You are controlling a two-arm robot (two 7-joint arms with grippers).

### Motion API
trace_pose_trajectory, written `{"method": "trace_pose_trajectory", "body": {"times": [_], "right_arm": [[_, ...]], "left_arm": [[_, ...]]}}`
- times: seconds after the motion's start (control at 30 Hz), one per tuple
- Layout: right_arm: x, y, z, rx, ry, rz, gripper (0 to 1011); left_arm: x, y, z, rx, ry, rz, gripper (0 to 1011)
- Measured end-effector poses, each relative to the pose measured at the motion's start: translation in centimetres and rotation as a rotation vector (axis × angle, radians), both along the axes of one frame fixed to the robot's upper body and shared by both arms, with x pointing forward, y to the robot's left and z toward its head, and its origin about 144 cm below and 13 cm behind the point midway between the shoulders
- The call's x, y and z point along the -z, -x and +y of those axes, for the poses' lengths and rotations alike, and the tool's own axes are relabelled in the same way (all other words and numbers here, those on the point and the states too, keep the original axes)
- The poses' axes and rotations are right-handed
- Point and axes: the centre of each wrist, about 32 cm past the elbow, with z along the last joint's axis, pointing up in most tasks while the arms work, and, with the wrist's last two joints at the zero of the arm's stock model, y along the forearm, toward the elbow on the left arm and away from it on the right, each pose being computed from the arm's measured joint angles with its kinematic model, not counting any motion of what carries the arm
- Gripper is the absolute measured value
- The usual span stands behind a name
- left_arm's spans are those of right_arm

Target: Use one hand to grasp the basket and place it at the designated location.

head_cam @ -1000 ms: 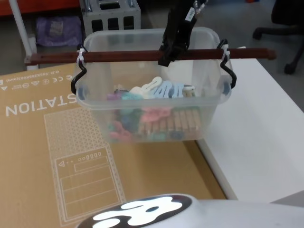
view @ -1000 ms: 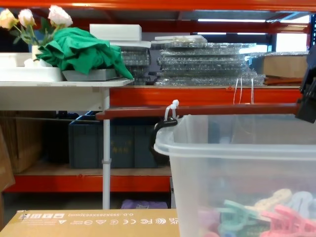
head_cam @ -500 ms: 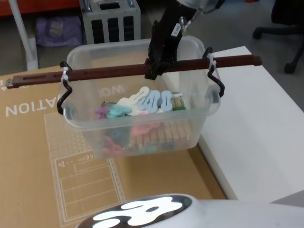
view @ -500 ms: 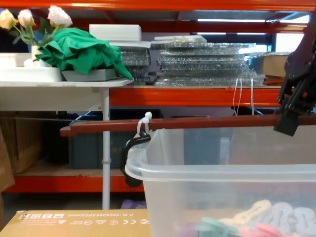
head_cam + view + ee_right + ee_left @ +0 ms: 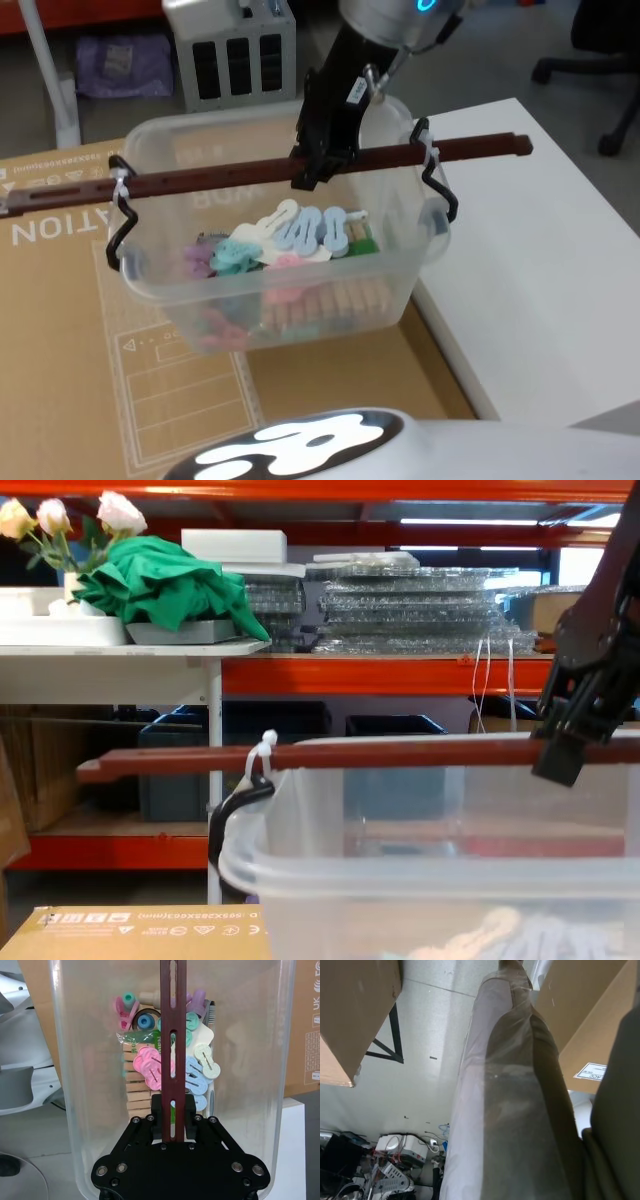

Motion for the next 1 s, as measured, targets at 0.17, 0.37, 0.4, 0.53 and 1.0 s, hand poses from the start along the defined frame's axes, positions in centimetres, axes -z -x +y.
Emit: {"method": "trace_pose_trajectory", "body": {"times": [0.17, 0.37, 0.4, 0.53, 1.0], "right_arm": [[0.7, 0.3, 0.6, -0.022, 0.006, -0.003, 234], [1.6, 0.5, 1.0, -0.049, -0.003, 0.000, 234], [1.6, 0.5, 1.0, -0.049, -0.003, 0.000, 234], [2.4, 0.8, 1.4, -0.069, -0.012, 0.004, 234], [4.4, 1.5, 2.8, -0.112, -0.011, 0.004, 234]], "left_arm": [[0.0, 0.0, 0.0, 0.000, 0.000, 0.000, 0], [0.0, 0.0, 0.0, 0.000, 0.000, 0.000, 0], [0.0, 0.0, 0.0, 0.000, 0.000, 0.000, 0], [0.0, 0.0, 0.0, 0.000, 0.000, 0.000, 0], [0.0, 0.0, 0.0, 0.000, 0.000, 0.000, 0]]}}
